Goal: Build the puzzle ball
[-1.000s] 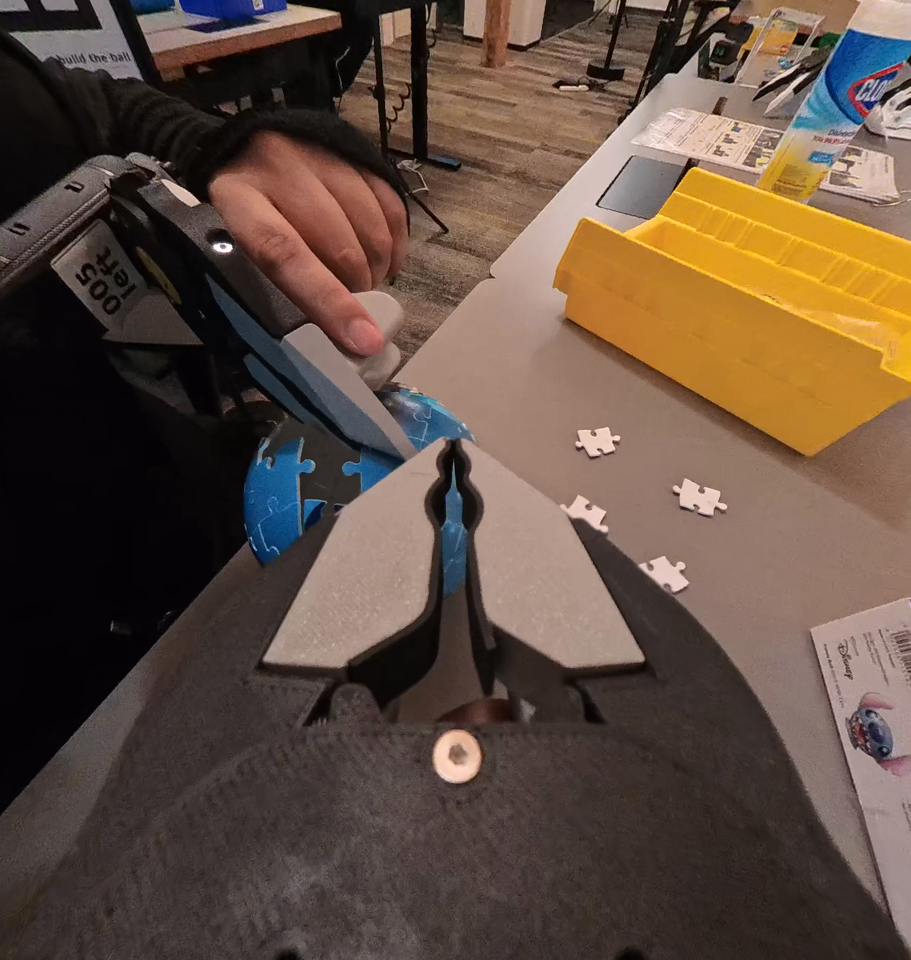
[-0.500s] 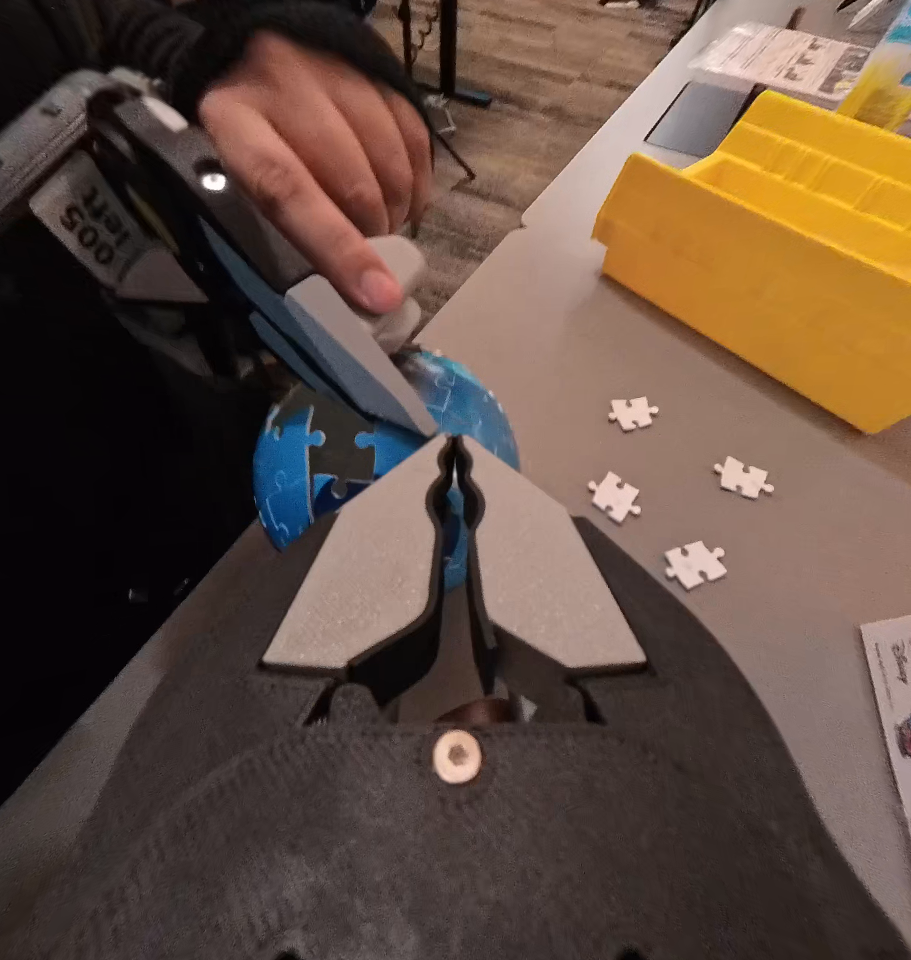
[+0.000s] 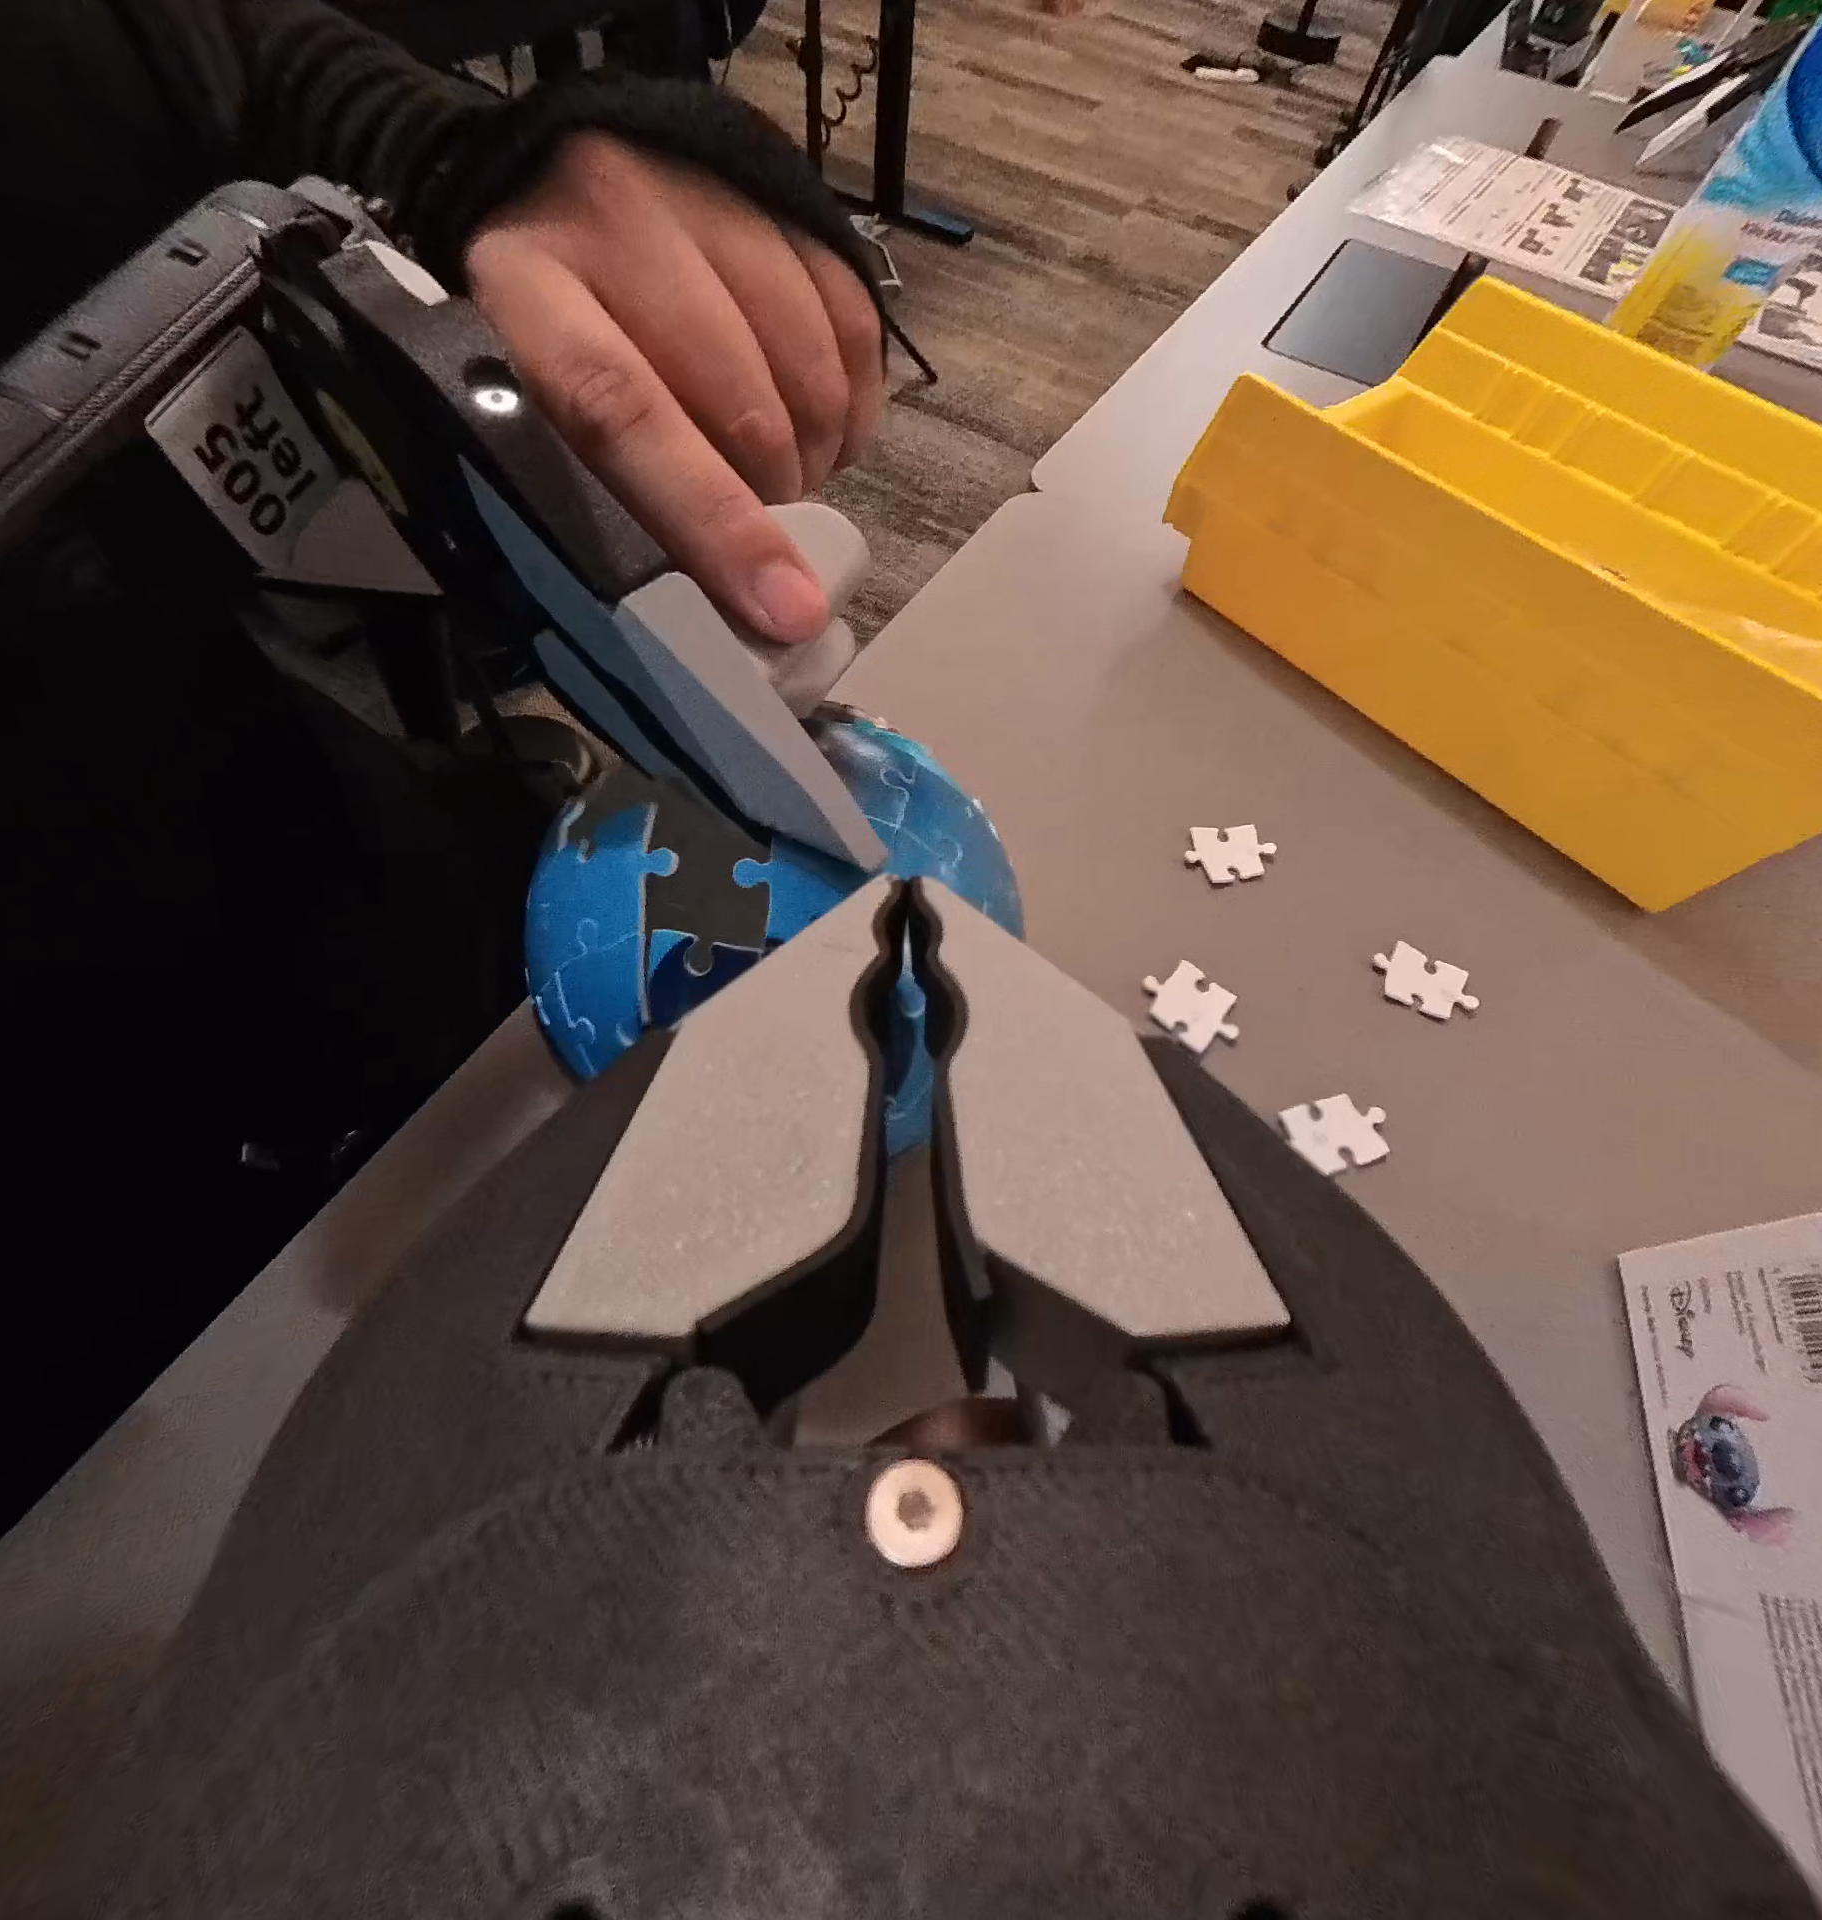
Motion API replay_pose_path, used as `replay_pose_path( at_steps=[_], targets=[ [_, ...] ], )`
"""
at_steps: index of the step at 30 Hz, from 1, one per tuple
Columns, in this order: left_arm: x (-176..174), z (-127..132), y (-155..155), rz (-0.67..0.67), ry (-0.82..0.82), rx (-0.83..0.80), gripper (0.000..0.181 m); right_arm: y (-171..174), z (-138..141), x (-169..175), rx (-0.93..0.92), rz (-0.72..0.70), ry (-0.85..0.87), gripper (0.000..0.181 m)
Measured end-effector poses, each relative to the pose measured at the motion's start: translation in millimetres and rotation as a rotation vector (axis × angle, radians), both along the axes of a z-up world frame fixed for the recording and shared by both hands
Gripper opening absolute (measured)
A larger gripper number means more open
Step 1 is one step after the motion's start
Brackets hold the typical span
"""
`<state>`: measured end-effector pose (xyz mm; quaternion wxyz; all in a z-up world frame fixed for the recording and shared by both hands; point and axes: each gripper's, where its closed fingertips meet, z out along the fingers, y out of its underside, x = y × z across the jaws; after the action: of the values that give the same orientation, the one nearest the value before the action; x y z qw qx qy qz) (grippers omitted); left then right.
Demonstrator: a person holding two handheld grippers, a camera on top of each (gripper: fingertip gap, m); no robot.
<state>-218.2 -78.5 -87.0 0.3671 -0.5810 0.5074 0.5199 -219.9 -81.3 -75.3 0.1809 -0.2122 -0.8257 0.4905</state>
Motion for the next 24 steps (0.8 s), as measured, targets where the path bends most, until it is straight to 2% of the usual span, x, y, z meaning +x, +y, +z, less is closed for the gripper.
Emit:
replay_pose_path(
  at_steps=[5,12,15,18,22,24],
  targets=[
    [2,-1,1,-0.021,0.056,-0.027,0.004,1,4,10,0.011,0.035,-0.010,0.000],
    [3,-1,1,-0.028,0.070,-0.020,0.001,-9,-11,16,0.033,0.079,-0.051,0.000],
    [4,-1,0,-0.031,0.071,-0.013,0.001,-1,-4,7,0.044,0.020,0.003,0.000],
    [3,-1,1,-0.032,0.072,-0.011,0.001,-1,10,8,-0.023,0.025,0.021,0.000],
    [3,-2,1,-0.030,0.074,-0.018,0.000,-5,-12,11,0.056,0.059,-0.033,0.000],
    [2,-1,1,-0.026,0.074,-0.013,0.001,-4,-8,8,0.054,0.038,-0.001,0.000]
  ],
)
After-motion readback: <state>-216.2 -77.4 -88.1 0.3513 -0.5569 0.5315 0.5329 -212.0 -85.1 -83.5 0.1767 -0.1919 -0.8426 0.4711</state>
